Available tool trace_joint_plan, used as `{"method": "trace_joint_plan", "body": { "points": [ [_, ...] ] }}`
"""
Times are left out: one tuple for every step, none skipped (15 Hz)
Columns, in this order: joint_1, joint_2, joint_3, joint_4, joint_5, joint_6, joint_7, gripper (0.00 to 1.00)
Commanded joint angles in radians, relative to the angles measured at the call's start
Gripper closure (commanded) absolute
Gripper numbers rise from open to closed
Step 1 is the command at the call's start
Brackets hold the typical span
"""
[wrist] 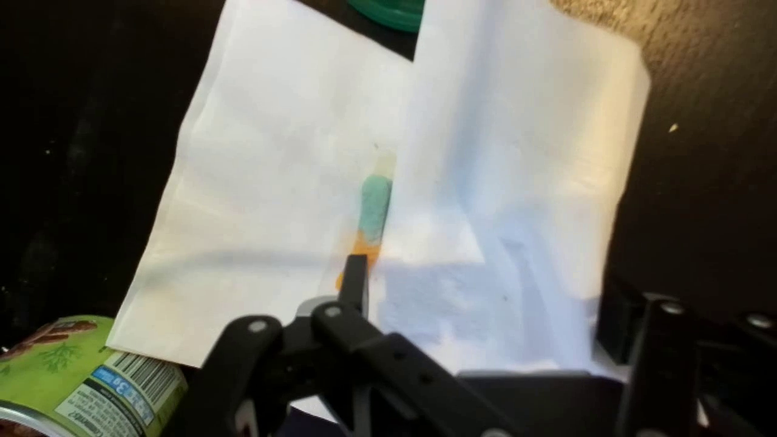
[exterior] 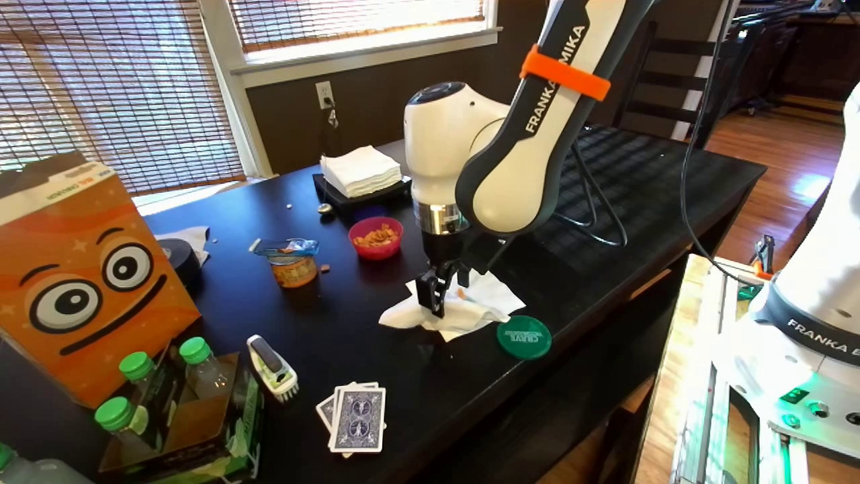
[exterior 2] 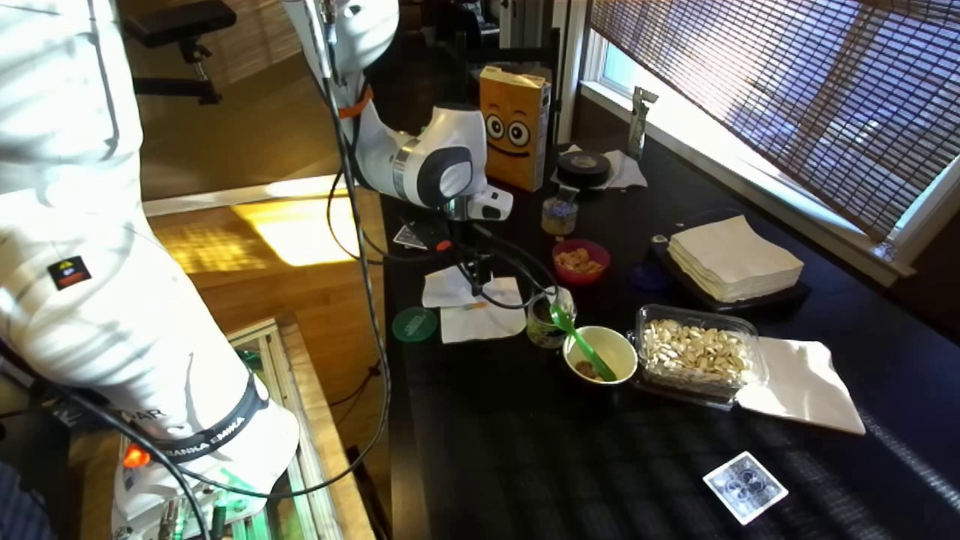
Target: Pick up the two tissues
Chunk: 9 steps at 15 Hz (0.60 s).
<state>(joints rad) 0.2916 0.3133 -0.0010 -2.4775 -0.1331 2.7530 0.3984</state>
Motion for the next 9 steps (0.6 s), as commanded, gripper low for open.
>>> {"method": "trace_joint_plan", "body": {
  "points": [
    [0.041, 0.01, -0.037, 0.016, -0.06, -0.001, 0.071, 0.14],
    [0.049, 0.009, -0.045, 0.016, -0.072, -0.003, 0.083, 0.11],
    [0.053, 0.01, -0.049, 0.017, -0.08, -0.004, 0.092, 0.22],
    [0.055, 0.013, -0.052, 0.018, -0.084, -0.002, 0.097, 0.26],
    [0.057, 0.015, -0.053, 0.018, -0.087, 0.001, 0.102, 0.37],
    [0.059, 0.018, -0.055, 0.018, -0.089, 0.004, 0.105, 0.44],
    [0.061, 0.019, -0.057, 0.019, -0.09, 0.005, 0.108, 0.51],
    [0.062, 0.02, -0.059, 0.018, -0.091, 0.005, 0.112, 0.6],
    [0.064, 0.022, -0.06, 0.019, -0.092, 0.004, 0.115, 0.66]
  ]
}}
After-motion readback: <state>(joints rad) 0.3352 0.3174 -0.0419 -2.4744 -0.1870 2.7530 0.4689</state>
